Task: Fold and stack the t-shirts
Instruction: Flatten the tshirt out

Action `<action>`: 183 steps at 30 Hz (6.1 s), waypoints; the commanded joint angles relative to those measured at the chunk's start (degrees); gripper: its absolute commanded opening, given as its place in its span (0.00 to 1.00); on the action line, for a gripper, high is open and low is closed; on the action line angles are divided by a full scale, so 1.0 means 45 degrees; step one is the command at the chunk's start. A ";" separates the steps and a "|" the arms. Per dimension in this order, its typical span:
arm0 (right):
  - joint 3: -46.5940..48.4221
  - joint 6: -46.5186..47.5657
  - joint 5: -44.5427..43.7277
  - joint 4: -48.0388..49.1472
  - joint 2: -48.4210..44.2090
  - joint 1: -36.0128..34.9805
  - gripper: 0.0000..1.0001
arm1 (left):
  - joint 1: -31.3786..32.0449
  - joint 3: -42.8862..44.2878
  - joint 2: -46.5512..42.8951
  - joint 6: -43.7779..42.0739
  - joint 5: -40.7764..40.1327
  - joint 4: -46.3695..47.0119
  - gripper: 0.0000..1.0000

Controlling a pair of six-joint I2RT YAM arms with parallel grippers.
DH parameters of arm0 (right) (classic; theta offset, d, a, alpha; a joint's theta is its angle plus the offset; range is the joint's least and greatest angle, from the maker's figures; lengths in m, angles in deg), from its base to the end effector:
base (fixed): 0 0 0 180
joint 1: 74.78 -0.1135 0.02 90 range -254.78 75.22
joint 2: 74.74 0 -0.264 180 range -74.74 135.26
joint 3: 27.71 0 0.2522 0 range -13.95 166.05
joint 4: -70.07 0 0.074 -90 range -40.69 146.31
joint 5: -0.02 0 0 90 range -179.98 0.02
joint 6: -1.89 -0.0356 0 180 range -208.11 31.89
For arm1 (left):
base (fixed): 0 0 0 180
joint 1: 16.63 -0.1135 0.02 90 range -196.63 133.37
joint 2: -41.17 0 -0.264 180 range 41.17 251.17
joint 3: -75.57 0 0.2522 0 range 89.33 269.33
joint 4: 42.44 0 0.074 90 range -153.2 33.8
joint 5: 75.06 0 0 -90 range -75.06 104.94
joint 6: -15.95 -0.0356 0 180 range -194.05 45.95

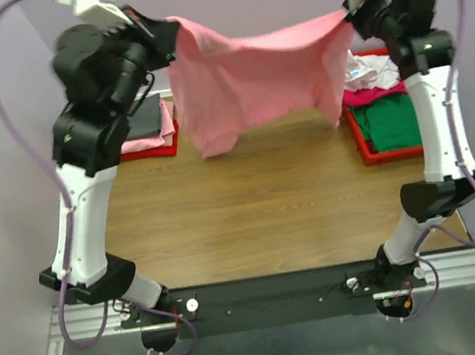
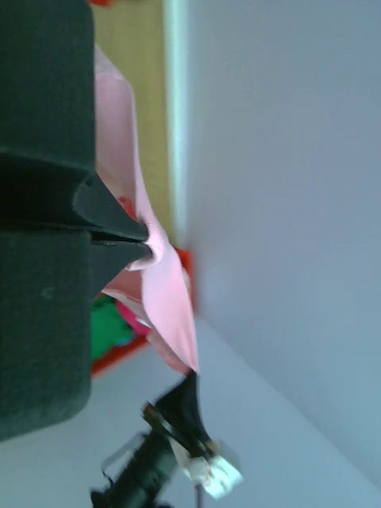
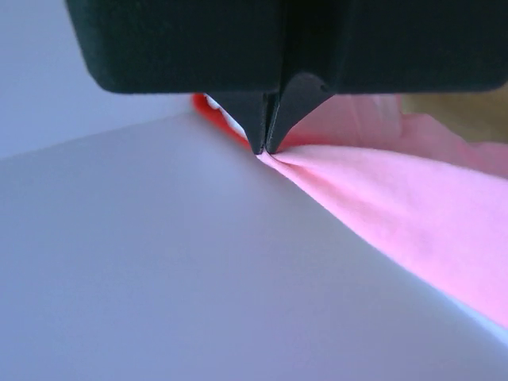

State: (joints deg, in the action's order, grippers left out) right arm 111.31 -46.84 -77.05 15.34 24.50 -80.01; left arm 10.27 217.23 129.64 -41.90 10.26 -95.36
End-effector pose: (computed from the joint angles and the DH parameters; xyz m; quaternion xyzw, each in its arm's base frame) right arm 0.3590 0.0409 0.5074 -0.3741 0.6970 -0.1023 0.6032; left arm 0.2453 -0.1212 0.5798 -0.0612 0.7028 -0.3239 0.6304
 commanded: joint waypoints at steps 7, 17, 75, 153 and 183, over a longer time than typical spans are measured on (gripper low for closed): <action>-0.0659 -0.0210 0.0739 0.0433 -0.3552 0.0069 0.00 | -0.0039 -0.2361 -0.5261 -0.0288 0.0983 0.2921 0.00; -1.0750 0.3224 0.3546 -0.2979 -0.9994 0.0050 0.00 | -0.0020 -1.3366 -1.0860 0.2403 0.6000 0.1009 0.00; -1.3067 0.3680 0.1836 -0.4726 -1.3265 0.0011 0.00 | -0.0489 -1.5765 -1.3703 0.3268 0.4970 -0.1513 0.00; -1.5177 0.5539 0.2068 -0.7324 -1.1860 0.0011 0.89 | -0.0879 -1.4182 -1.3137 0.0417 0.9444 -0.3999 0.56; -1.6955 -0.4016 0.2185 0.2874 -0.5335 0.0636 0.76 | -0.0957 -0.6332 0.7312 -0.6086 0.4323 0.2374 0.33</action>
State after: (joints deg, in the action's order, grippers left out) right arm 35.81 -63.14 -69.01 25.41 1.22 -77.96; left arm 6.09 185.29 162.29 -65.77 29.73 -82.53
